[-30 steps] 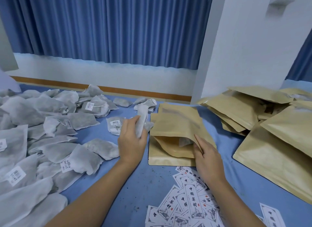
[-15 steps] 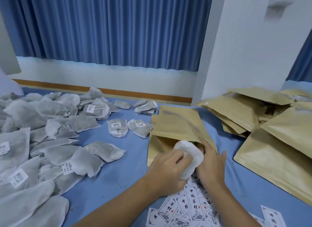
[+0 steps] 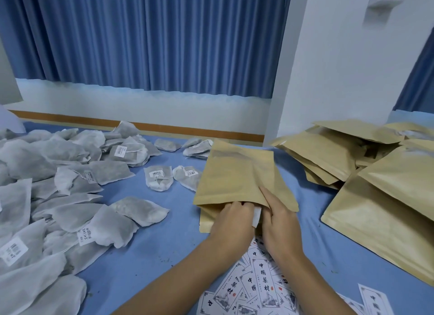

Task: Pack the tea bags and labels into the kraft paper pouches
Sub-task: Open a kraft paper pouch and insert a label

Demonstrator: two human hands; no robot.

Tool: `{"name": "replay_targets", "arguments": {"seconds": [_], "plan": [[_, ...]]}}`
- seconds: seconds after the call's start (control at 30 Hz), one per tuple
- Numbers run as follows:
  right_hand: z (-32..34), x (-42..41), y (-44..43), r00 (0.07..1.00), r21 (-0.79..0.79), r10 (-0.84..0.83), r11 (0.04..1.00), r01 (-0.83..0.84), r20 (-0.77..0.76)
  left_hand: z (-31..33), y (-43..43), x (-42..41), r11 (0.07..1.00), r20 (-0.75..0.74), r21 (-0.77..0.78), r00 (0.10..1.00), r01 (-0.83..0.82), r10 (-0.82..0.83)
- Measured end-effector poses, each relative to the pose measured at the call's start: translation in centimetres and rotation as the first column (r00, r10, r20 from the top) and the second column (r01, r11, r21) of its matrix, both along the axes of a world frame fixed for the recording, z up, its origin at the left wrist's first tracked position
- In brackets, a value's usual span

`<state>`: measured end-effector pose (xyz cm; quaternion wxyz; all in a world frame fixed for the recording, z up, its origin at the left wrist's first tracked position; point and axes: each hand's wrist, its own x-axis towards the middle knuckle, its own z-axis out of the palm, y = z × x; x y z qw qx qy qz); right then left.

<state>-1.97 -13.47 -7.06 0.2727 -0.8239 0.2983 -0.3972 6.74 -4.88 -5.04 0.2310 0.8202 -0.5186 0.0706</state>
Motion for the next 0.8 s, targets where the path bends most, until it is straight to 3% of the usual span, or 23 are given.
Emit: {"name": "replay_targets", "arguments": {"seconds": [0.2, 0.33, 0.4, 0.5, 0.57, 0.63, 0.8], "plan": [[-0.3, -0.3, -0.2, 0.998, 0.003, 0.008, 1.000, -0.008, 0.062, -0.1, -4.1, 3.4, 0.992, -0.294, 0.111, 0.956, 0.054, -0.019], [-0.1, -0.2, 0.4, 0.993, -0.039, 0.088, 0.996, -0.084, 0.085, -0.5, -6.1, 7.3, 0.975, -0.434, 0.206, 0.885, -0.083, 0.167], [0.0, 0.0, 0.5, 0.987, -0.083, 0.116, 0.991, -0.107, 0.113, -0.1, -6.9, 6.9, 0.966, -0.494, 0.252, 0.865, 0.047, 0.087], [-0.1, 0.0, 0.1, 0.973, -0.084, 0.116, 0.991, -0.100, 0.200, 0.0, -6.9, 5.6, 0.985, -0.532, 0.056, 0.840, 0.162, -0.108], [-0.1, 0.1, -0.5, 0.973, -0.013, 0.093, 0.996, -0.093, 0.213, -0.7, -6.1, 5.3, 0.974, -0.430, -0.024, 0.877, 0.226, -0.215], [-0.2, 0.1, -0.9, 0.980, 0.073, 0.071, 0.994, -0.085, 0.185, -1.1, -4.5, 5.1, 0.965, -0.168, 0.018, 0.952, 0.262, -0.256], [-0.8, 0.6, -1.4, 0.996, 0.095, 0.019, 0.995, -0.027, 0.088, -0.6, 0.2, 4.3, 0.868, 0.330, -0.203, 0.866, 0.453, -0.375]]}}
